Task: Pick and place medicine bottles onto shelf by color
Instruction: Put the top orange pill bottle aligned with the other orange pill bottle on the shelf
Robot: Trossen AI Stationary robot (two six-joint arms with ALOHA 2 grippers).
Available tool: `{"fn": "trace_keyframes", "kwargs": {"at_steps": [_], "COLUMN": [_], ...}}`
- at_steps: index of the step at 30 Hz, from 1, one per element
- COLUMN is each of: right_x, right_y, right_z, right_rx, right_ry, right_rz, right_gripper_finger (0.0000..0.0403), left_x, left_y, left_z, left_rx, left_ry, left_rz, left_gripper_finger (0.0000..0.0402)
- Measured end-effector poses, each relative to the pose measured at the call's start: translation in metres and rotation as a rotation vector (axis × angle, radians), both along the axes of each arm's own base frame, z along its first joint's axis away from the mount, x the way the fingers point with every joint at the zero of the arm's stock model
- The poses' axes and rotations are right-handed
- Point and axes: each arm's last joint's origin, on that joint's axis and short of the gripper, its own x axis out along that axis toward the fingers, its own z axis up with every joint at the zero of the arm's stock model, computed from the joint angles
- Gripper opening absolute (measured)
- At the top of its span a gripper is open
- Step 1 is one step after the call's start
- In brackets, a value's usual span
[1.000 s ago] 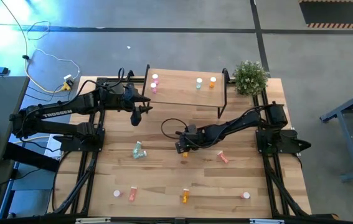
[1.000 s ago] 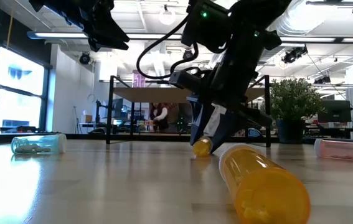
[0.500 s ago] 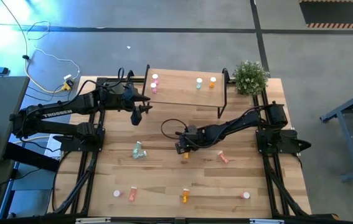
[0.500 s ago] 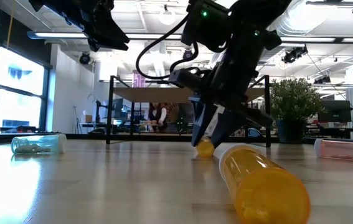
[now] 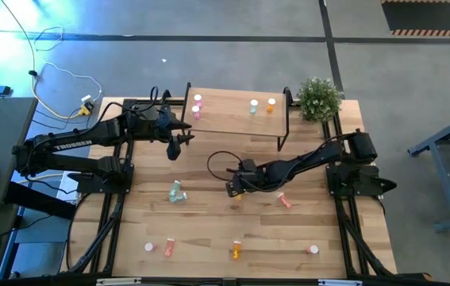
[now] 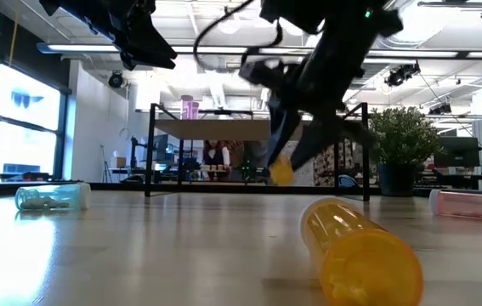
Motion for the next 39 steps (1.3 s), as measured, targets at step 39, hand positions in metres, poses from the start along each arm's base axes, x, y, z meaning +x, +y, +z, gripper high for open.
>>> {"fn": "trace_keyframes", "kwargs": {"at_steps": [39], "right_x": [-0.067], "right_y": [-0.063], "right_z": [0.112], "right_rx": [-1.09], "right_ry": [0.112], "right_rz": [-0.357], "right_gripper_finger": [0.011], "left_x": [0.0], "left_y": [0.0], "left_z": [0.0], "left_rx": [0.042], "left_ry": [0.018], "left_rz": [-0.001], "left_gripper_finger": [0.0184]}}
